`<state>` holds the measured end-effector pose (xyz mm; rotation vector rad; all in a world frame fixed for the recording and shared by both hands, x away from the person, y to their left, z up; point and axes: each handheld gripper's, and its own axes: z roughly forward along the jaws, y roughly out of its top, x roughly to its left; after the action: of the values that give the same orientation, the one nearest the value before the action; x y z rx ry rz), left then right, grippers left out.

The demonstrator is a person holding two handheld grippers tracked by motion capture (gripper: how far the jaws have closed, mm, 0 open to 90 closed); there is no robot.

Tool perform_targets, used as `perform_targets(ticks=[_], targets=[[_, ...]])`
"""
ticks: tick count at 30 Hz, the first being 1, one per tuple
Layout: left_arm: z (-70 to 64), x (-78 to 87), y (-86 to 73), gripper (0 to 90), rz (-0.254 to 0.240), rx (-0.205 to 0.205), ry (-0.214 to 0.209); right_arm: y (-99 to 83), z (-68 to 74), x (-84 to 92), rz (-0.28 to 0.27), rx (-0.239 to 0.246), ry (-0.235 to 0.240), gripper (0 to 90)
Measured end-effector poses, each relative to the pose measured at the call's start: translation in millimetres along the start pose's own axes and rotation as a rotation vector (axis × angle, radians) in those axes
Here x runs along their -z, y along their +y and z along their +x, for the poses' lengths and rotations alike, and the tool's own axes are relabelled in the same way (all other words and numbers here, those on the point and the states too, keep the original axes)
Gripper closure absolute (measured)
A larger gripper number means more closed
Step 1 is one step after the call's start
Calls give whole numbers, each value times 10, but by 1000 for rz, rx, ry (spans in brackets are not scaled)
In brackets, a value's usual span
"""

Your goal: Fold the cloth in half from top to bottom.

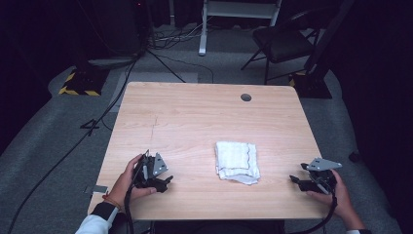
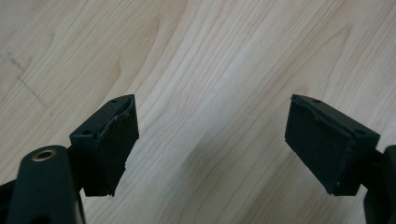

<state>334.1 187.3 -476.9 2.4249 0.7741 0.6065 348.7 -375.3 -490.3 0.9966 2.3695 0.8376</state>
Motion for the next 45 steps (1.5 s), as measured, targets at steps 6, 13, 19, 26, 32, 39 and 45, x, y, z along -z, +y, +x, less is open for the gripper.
perform_targets(ticks=[6,13,19,26,32,39,45], targets=[[122,-16,-183,181,22,68,6,-217,-105,70,-55,-127,12,280],[377,16,-542,185,-40,261,-86,-286,-151,56,-73,-213,-2,212],[382,23,-642,183,-83,313,-80,-287,-150,55,-73,-213,-4,211],[360,25,-640,170,-77,337,-64,-284,-152,50,-73,-213,-5,207],[360,25,-639,170,-77,336,-62,-282,-151,50,-71,-213,-8,201],[361,25,-639,169,-76,337,-64,-280,-154,47,-71,-215,-7,199],[372,20,-637,161,-75,329,-67,-280,-154,47,-71,-215,-7,199]])
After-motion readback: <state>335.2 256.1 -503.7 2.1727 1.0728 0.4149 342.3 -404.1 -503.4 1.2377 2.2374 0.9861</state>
